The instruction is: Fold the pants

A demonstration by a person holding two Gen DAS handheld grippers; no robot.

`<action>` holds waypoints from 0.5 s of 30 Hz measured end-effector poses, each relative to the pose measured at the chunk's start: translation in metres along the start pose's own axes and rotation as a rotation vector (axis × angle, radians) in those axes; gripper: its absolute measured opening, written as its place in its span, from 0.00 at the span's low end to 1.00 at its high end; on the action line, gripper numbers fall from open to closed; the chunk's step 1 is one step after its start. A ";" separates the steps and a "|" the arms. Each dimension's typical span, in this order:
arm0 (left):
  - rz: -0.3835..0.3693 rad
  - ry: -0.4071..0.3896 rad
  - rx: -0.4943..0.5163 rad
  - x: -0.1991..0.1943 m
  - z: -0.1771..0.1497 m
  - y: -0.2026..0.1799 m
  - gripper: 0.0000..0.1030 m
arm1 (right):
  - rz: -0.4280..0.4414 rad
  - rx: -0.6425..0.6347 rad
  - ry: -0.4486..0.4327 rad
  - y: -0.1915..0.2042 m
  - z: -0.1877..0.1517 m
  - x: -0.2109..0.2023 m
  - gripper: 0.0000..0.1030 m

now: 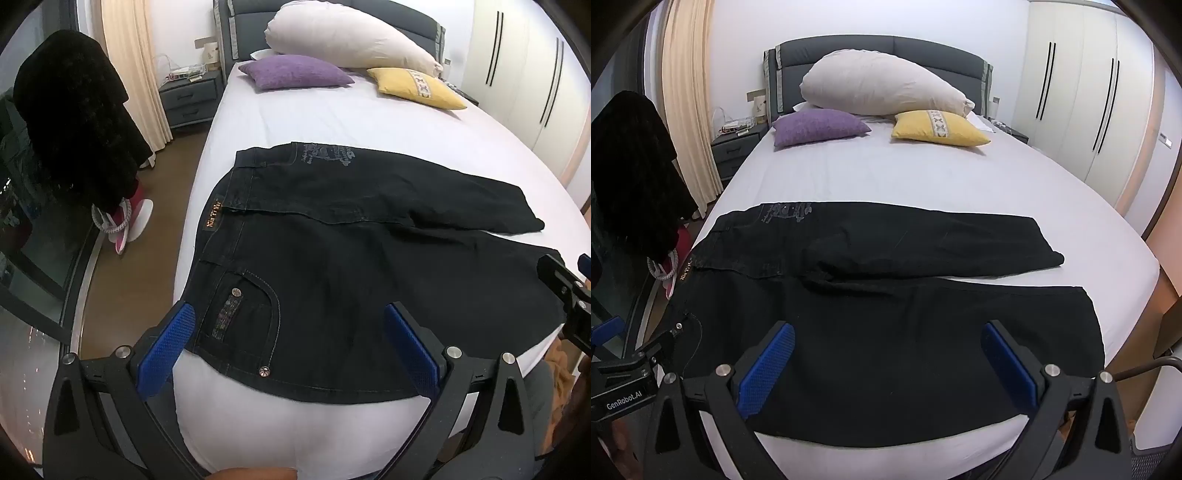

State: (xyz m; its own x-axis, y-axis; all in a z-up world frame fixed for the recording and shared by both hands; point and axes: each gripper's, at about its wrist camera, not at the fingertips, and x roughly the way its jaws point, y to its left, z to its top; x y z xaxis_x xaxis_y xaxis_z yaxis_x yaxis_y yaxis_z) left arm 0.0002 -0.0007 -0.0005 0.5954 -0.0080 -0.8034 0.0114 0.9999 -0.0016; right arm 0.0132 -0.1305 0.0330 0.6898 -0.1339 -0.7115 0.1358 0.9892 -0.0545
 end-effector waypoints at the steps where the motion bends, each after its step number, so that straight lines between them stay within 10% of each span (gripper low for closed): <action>1: -0.002 -0.003 -0.010 0.000 0.000 0.001 1.00 | -0.002 -0.003 -0.002 0.000 0.000 0.000 1.00; 15: 0.012 0.000 0.000 0.002 -0.003 0.001 1.00 | -0.005 -0.012 -0.001 0.006 -0.005 0.002 1.00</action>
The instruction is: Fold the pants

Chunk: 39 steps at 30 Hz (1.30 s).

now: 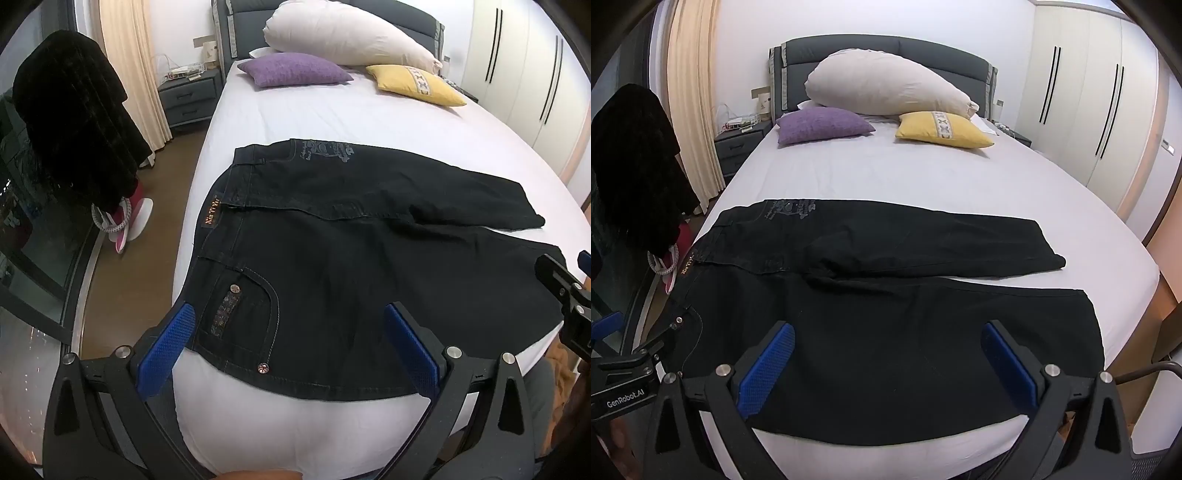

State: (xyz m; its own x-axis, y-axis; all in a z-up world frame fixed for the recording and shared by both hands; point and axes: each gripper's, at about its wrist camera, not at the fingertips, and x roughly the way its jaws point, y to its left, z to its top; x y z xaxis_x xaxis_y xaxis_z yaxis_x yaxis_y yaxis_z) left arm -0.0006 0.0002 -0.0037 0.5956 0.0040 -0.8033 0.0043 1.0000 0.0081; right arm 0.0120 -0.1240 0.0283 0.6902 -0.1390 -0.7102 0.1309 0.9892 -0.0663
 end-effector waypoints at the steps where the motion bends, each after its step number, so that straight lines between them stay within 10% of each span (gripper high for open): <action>1: -0.001 0.000 0.000 0.000 0.000 0.000 1.00 | 0.001 0.001 0.001 0.001 -0.001 0.000 1.00; 39: 0.003 0.008 0.004 0.006 -0.008 -0.001 1.00 | 0.012 -0.016 0.006 0.006 -0.003 0.000 1.00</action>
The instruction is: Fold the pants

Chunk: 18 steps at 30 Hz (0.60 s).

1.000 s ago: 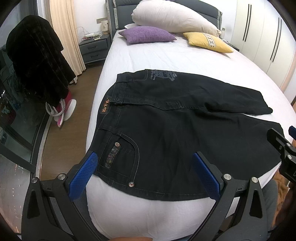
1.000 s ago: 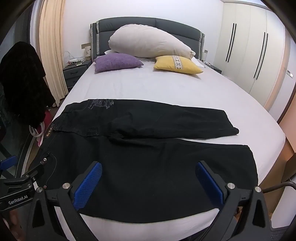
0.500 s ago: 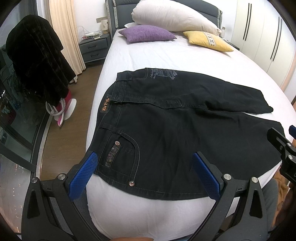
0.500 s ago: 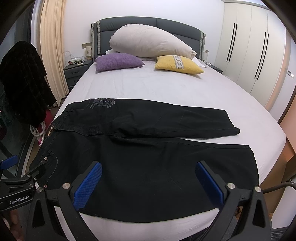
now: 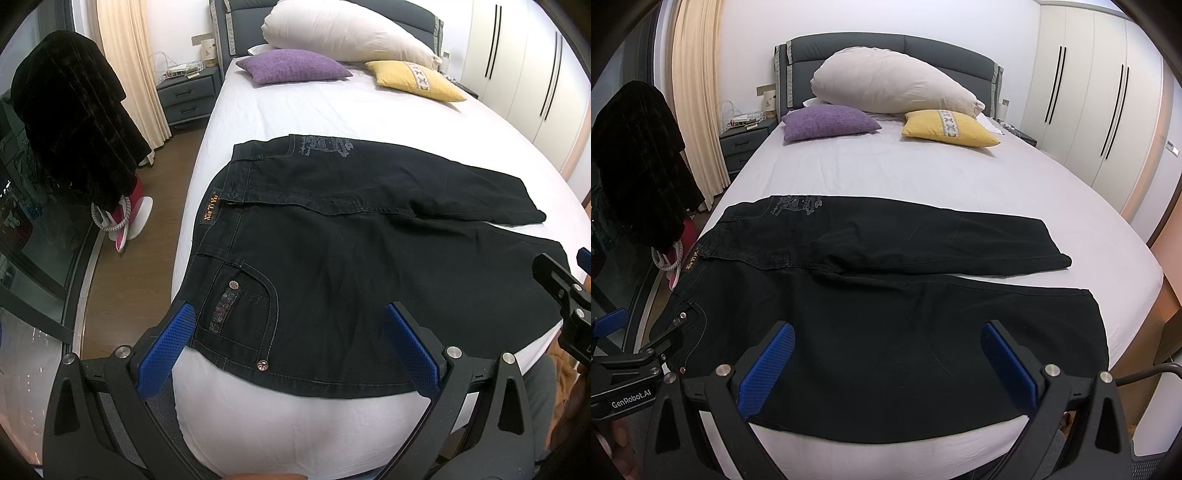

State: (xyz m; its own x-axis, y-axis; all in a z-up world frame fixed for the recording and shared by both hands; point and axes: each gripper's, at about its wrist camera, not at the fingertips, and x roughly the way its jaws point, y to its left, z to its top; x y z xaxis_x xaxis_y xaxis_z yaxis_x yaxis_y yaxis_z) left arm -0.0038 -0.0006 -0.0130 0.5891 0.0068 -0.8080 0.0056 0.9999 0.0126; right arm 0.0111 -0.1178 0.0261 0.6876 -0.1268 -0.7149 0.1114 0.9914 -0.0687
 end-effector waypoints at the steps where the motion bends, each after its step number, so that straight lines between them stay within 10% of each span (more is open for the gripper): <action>1: 0.000 0.001 0.000 0.001 -0.001 0.000 1.00 | 0.000 0.000 0.000 0.000 0.000 0.000 1.00; 18: 0.002 0.009 0.002 0.002 -0.001 0.000 1.00 | 0.001 0.000 0.001 0.002 -0.001 0.000 1.00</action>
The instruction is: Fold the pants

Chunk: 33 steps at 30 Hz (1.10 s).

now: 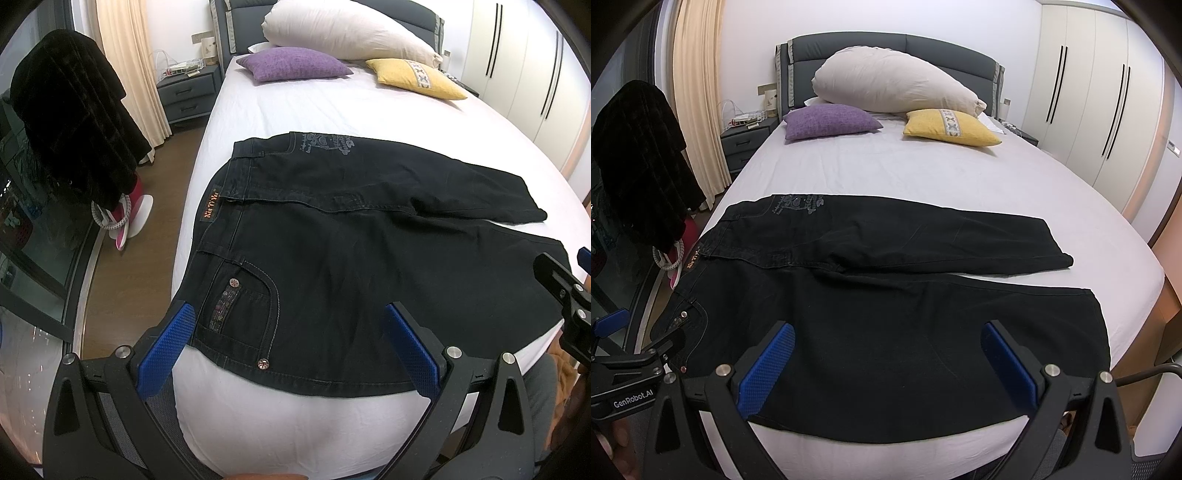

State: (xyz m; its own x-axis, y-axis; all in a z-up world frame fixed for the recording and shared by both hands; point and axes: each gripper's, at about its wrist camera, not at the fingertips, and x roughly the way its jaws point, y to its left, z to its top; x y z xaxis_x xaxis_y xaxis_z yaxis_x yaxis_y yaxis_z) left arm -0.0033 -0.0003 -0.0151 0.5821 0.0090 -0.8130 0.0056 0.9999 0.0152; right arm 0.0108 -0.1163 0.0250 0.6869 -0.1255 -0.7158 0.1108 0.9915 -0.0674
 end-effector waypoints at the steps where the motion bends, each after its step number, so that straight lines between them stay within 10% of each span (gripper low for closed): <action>1: 0.000 0.000 0.000 0.000 0.000 0.000 1.00 | 0.000 0.000 -0.001 -0.001 0.000 0.000 1.00; 33: -0.005 0.026 0.006 0.006 -0.005 0.004 1.00 | 0.018 0.002 0.011 0.011 -0.008 0.003 1.00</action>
State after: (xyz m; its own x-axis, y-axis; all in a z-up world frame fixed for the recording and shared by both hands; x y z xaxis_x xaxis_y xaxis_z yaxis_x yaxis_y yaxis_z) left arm -0.0038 0.0041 -0.0234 0.5608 0.0045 -0.8280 0.0136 0.9998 0.0147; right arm 0.0081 -0.1051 0.0163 0.6806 -0.1075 -0.7247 0.1002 0.9935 -0.0534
